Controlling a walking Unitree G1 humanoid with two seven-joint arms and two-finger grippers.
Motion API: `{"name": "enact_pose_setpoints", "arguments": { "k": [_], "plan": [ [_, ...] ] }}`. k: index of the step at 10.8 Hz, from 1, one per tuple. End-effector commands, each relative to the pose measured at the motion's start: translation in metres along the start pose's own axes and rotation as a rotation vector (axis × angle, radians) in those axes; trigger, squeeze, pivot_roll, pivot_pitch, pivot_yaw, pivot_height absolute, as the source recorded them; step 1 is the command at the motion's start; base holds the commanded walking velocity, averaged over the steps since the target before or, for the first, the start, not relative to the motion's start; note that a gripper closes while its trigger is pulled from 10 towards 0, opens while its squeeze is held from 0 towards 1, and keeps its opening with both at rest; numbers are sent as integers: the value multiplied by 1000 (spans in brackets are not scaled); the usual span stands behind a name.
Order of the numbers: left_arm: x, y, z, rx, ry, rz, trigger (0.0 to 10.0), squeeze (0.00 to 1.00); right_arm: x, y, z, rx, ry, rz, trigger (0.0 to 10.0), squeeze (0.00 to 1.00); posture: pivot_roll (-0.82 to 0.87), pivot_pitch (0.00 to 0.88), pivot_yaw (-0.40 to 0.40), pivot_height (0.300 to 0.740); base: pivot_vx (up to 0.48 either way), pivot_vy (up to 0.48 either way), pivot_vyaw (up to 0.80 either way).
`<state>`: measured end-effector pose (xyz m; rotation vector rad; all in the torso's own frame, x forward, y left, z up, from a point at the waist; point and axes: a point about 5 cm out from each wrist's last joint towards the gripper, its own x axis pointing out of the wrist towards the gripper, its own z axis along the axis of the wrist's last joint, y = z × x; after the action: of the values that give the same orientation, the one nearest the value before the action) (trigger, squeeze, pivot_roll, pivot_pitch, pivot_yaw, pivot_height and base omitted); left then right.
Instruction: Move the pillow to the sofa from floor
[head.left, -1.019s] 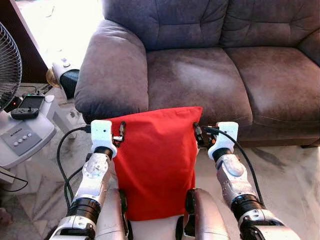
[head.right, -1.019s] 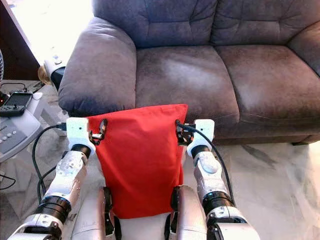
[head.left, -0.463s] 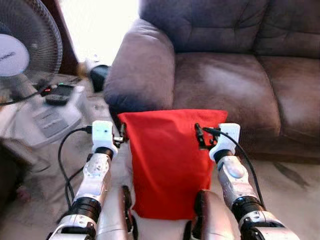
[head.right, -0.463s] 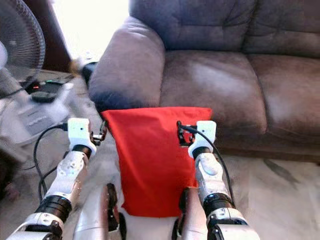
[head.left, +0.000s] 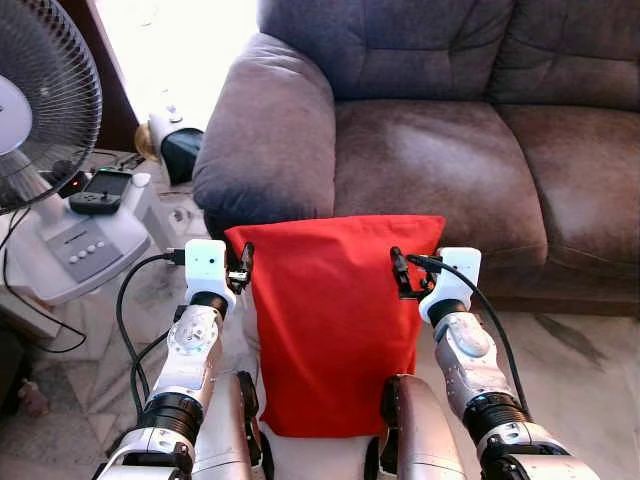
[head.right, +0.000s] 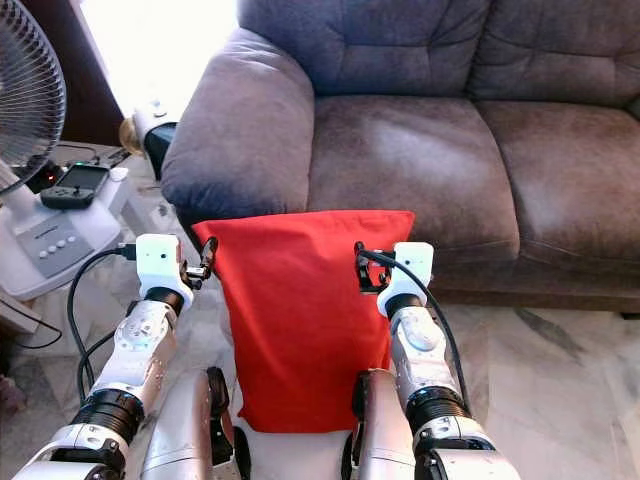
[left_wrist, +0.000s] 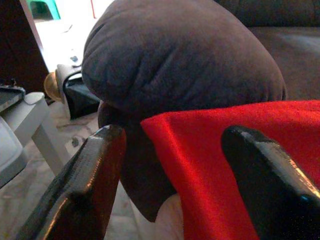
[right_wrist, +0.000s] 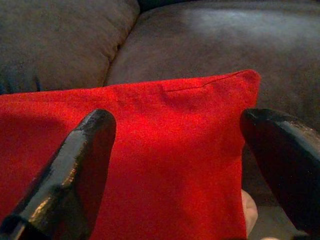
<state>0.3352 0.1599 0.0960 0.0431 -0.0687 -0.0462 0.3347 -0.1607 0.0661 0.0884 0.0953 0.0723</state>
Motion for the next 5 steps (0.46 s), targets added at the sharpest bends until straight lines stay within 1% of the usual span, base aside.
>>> {"name": "enact_pose_setpoints", "arguments": {
  "k": [1, 2, 3, 4, 5],
  "plan": [
    [0, -1, -3, -2, 13, -12, 10000, 0, -2, -3, -4, 12, 9, -18, 10000, 0, 47, 100, -21, 568, 0, 0, 0],
    [-1, -2, -5, 1, 24, -22, 10000, 0, -3, -6, -7, 34, 26, -44, 10000, 0, 53, 96, -18, 568, 0, 0, 0],
    [-1, -2, -4, 23, 17, -36, 10000, 0, -2, -11, -7, 88, 31, -79, 10000, 0, 56, 96, -15, 568, 0, 0, 0],
    [-2, -3, -2, 31, 7, -43, 10000, 0, 1, -14, -4, 135, 40, -93, 10000, 0, 57, 101, -11, 568, 0, 0, 0],
    [-2, -1, 1, 36, -10, -47, 10000, 0, 8, -12, 5, 160, 38, -79, 10000, 0, 65, 114, -7, 568, 0, 0, 0]
  ]
}}
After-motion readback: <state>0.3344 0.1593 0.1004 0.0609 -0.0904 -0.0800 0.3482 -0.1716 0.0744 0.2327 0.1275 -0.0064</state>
